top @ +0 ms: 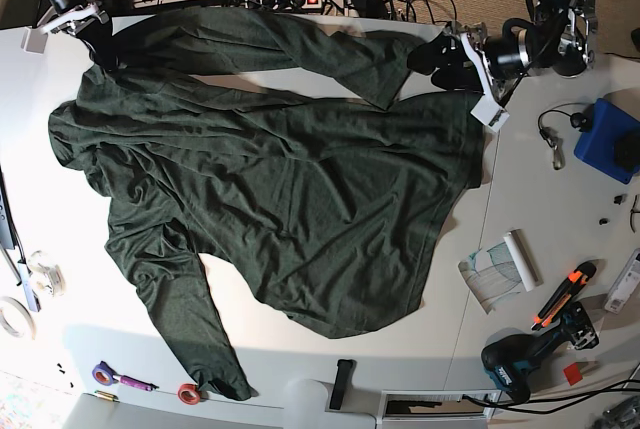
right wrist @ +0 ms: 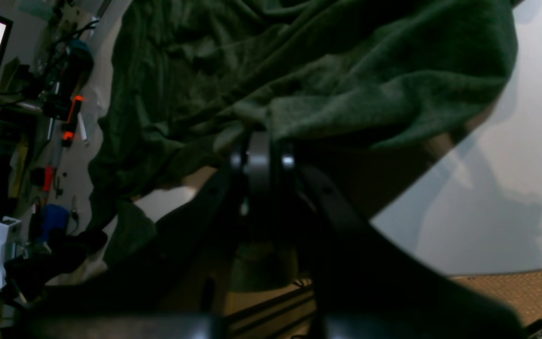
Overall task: Layout the t-shirt on the table in an organized manner, then fold the t-shirt properly
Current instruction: 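Grasp the sleeve cuff with the left gripper, then pull the sleeve straight with the left gripper away from the right gripper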
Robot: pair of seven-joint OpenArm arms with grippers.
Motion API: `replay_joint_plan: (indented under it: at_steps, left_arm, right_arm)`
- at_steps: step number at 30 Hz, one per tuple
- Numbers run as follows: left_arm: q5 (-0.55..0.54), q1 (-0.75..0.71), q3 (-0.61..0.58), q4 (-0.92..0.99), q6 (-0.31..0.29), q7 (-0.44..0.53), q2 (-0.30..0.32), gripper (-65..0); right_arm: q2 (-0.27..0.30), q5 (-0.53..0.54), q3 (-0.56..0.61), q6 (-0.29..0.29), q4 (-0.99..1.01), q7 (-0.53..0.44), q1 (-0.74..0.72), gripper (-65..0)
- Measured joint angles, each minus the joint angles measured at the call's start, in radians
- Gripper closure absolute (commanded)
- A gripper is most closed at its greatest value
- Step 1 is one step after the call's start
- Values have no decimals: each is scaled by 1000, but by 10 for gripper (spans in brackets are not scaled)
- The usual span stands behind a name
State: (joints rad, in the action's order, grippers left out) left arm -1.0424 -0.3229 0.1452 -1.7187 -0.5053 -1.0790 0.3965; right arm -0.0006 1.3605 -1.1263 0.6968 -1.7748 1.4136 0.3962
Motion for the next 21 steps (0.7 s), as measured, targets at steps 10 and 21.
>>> replay_joint_plan:
  at_steps: [10, 21]
  left_arm:
    - [-21, 2, -23, 2, -3, -38, -28, -347]
    - [45, 23, -164, -2, -6, 5, -31, -235]
  right_arm:
    - [0, 0, 0, 0, 0, 0, 0, -13]
    - [0, 0, 0, 0, 0, 0, 0, -13]
